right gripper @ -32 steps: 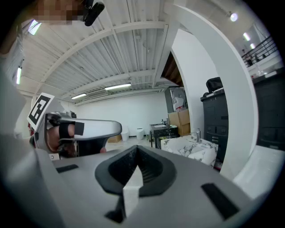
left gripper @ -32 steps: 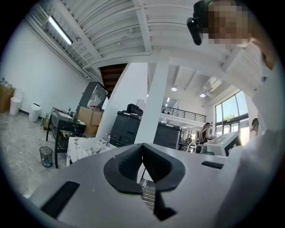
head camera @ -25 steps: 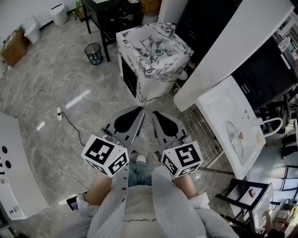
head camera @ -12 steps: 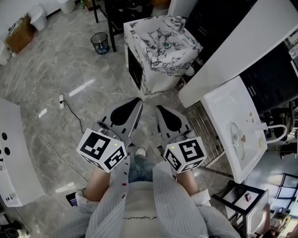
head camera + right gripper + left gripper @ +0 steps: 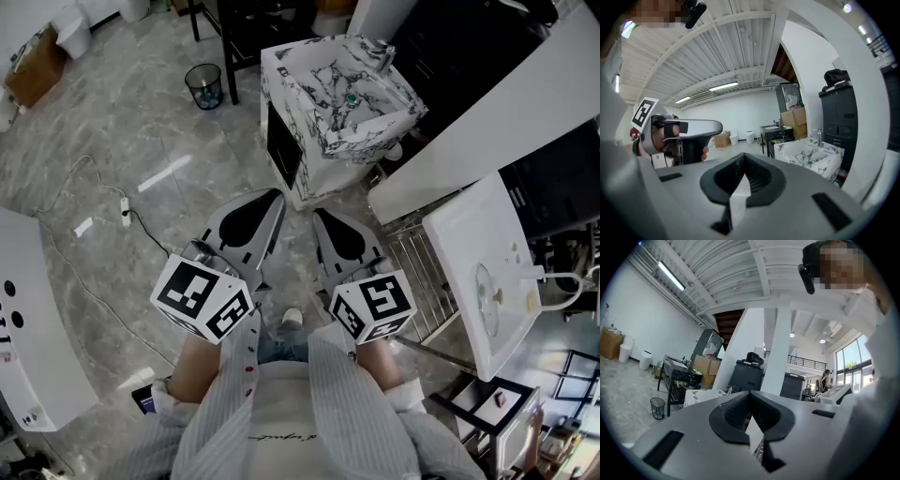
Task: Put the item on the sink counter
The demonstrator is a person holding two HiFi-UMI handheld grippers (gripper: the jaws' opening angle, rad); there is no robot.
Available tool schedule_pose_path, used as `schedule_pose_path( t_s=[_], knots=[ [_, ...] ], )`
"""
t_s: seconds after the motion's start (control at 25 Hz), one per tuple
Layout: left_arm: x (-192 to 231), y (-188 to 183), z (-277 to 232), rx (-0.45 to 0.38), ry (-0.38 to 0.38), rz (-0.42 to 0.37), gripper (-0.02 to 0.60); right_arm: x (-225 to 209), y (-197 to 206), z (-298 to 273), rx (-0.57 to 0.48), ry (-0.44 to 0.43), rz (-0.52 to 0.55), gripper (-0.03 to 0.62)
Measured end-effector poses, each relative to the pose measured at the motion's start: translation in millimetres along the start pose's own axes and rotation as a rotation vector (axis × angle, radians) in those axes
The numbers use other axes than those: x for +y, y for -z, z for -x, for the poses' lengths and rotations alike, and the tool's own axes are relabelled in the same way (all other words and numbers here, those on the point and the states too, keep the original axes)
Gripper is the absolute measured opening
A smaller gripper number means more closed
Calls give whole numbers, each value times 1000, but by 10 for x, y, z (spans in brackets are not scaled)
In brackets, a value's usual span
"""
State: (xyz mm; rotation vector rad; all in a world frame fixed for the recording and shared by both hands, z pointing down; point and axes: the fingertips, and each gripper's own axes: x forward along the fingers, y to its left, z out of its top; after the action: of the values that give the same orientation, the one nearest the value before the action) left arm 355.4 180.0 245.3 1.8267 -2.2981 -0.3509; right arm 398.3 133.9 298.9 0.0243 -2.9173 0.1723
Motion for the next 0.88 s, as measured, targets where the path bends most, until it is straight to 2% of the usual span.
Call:
schedule_pose_path(
  t_s=[0.52, 0.88],
  knots=[
    [1503, -564, -451, 43, 95, -10, 17, -10, -307, -1694, 21, 89, -26, 9],
    [2191, -701, -510, 69, 133, 14, 17, -33, -404, -2253, 37, 173, -39, 9]
  ],
)
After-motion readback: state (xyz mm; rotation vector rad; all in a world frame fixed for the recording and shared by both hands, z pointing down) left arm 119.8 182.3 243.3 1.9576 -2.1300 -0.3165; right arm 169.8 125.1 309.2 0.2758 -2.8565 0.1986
